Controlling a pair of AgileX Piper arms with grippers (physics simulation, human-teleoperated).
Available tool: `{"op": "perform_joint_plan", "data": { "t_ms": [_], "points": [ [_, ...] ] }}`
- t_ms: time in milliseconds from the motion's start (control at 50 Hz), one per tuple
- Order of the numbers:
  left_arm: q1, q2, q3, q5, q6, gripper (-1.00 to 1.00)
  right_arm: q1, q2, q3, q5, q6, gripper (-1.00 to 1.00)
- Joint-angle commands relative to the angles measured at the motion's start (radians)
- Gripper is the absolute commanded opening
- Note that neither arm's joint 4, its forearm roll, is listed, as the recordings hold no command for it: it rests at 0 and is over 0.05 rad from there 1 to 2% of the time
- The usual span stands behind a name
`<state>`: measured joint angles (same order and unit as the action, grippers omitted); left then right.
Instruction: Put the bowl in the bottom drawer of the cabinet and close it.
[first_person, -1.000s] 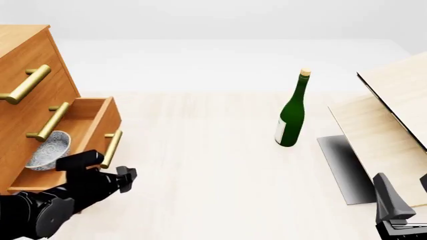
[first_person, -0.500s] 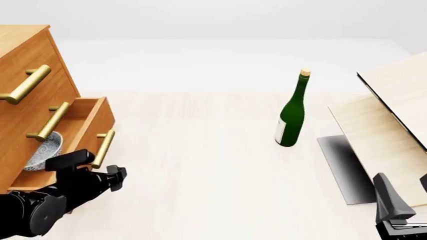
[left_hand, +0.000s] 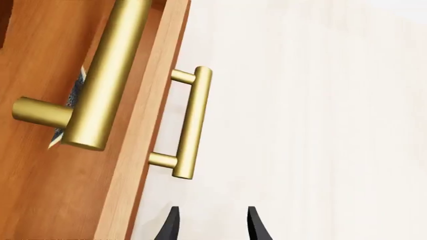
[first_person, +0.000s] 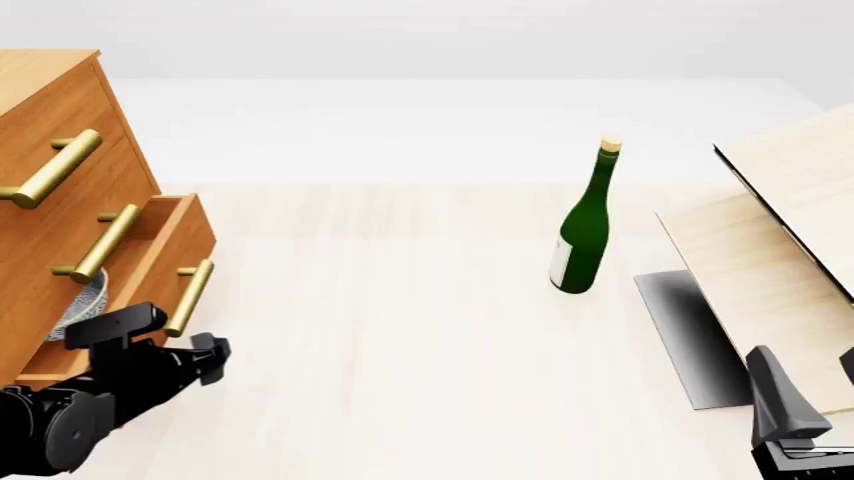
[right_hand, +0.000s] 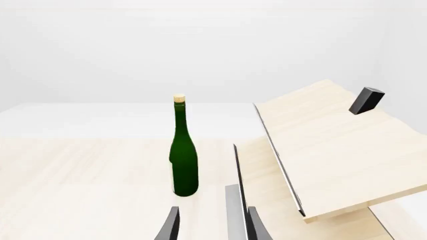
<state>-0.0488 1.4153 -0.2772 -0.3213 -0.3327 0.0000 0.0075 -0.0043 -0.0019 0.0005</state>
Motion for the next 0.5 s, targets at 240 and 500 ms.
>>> {"op": "perform_joint_plan", "data": {
  "t_ms": [240, 500],
  "points": [
    [0.082, 0.004, 0.010, -0.018, 0.039, 1.00, 0.000, 0.000, 0.000, 0.000, 0.000, 1.00],
    [0.127, -0.013, 0.014, -0.028, 0.062, 1.00, 0.000, 0.000, 0.000, 0.000, 0.000, 1.00]
  ]
}}
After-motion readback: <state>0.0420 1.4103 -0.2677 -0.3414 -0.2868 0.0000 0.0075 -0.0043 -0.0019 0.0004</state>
